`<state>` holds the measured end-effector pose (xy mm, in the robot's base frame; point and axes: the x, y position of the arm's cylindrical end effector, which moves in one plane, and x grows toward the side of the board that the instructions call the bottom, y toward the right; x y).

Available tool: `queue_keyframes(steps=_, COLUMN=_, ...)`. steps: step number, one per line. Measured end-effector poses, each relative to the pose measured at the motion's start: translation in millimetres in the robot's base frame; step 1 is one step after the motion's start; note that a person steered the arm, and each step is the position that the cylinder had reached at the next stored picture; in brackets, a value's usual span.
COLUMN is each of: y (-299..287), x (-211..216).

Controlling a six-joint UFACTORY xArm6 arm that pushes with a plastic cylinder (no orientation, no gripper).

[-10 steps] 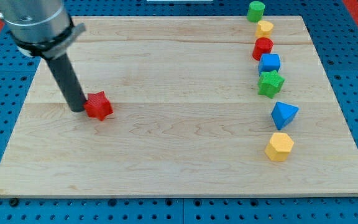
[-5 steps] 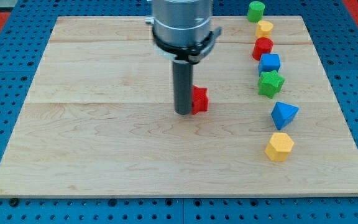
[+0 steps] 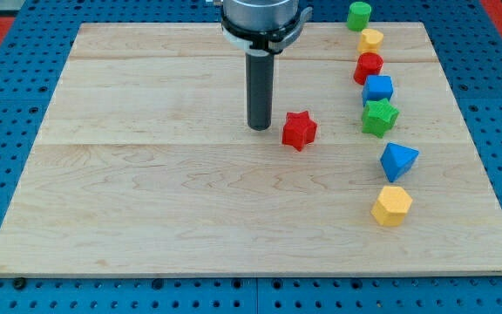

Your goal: Slide the red star towards the green star

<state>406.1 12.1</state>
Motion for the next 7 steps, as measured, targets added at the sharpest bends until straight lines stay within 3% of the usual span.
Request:
queue_keyframes(steps=2, y=38.5, x=7.6)
queue_keyframes(steps=4, y=13.6, x=23.2)
queue_keyframes(steps=6, y=79.8, x=25.9)
queue_keyframes(steps=7, y=82.7, x=31.1)
